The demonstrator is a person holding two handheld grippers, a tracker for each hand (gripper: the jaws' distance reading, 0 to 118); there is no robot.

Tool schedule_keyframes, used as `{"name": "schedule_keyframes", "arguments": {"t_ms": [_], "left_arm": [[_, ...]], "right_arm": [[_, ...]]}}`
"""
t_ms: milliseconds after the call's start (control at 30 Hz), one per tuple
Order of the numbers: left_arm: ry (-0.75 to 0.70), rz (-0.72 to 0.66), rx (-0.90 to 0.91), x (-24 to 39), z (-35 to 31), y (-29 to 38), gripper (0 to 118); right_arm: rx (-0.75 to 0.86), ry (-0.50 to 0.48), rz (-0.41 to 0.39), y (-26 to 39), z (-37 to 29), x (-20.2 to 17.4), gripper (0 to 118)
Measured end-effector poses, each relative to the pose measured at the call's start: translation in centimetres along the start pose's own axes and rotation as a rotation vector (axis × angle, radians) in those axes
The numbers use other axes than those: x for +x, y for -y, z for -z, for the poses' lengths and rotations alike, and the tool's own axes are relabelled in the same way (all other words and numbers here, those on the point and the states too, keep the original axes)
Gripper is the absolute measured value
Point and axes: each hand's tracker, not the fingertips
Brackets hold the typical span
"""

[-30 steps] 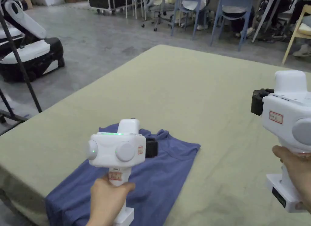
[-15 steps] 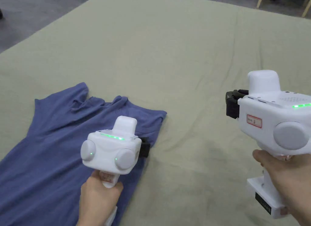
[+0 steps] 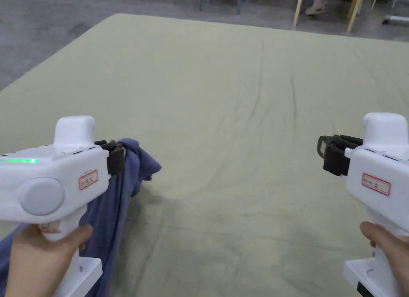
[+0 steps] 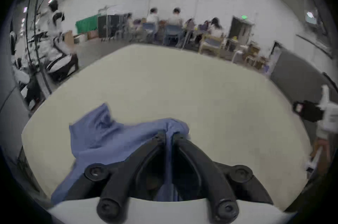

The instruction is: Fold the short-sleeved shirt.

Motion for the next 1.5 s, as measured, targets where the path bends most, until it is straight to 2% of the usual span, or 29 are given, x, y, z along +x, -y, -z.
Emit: {"name": "schedule_keyframes", "arguments": {"t_ms": [67, 200, 300, 433, 567, 700, 833, 900, 1033, 1167, 1200, 1233, 1267, 1300, 1400, 1500], "left_arm": [[0.037, 0.056, 0.03, 3.5, -2.1, -2.5, 5], [0.226, 0.14, 0.078, 11.3, -3.6, -5.7, 5], [0.352, 0.239, 0.113, 18.7, -4.2, -7.1, 5], [0.574, 0.363, 0.097, 30.0, -3.4, -7.4, 5], [0.743, 0.476, 0.04, 42.5, -2.3, -4.5, 5], [0.868, 0.503, -0.082, 53.9, -0.5, 0.6, 5], [0.909, 0.579, -0.248, 62.6, 0.6, 8.0, 5], [0.89, 0.64, -0.33, 65.6, 1.9, 12.5, 5], [0.867, 0.78, -0.43, 68.1, 2.2, 20.4, 5], [0.839, 0.792, -0.486, 68.1, 2.7, 23.6, 5], [0.844, 0.788, -0.508, 68.0, 2.9, 23.8, 12], [0.872, 0.774, -0.555, 67.7, 3.2, 23.9, 32], [0.9, 0.751, -0.595, 67.2, 3.1, 23.5, 61], [0.926, 0.728, -0.592, 66.6, 2.8, 23.2, 77], [0.95, 0.658, -0.555, 63.5, 1.2, 20.4, 77], [0.989, 0.592, -0.484, 57.3, -0.9, 15.5, 77]], "right_arm": [[0.03, 0.031, 0.014, -0.8, -3.0, 1.3, 3], [0.108, 0.111, 0.045, -1.6, -9.4, 4.9, 3], [0.152, 0.195, 0.034, -1.9, -14.4, 7.8, 3], [0.206, 0.316, 0.06, -1.7, -21.4, 12.6, 3], [0.231, 0.488, 0.047, -0.4, -28.2, 17.3, 3], [0.226, 0.625, 0.108, 1.9, -33.9, 22.1, 3], [0.197, 0.73, 0.17, 4.9, -37.9, 25.8, 3], [0.172, 0.746, 0.19, 6.3, -38.6, 27.0, 3], [0.122, 0.75, 0.224, 8.9, -38.1, 28.1, 3], [0.091, 0.716, 0.249, 10.4, -36.7, 28.3, 3], [0.083, 0.703, 0.253, 10.6, -36.4, 28.1, 3], [0.077, 0.693, 0.251, 10.3, -36.0, 27.4, 3], [0.072, 0.685, 0.249, 10.3, -35.6, 27.1, 3], [0.07, 0.676, 0.248, 10.3, -35.4, 26.8, 3], [0.067, 0.644, 0.246, 10.1, -34.7, 26.0, 3], [0.074, 0.606, 0.241, 9.7, -34.1, 24.8, 3]]}}
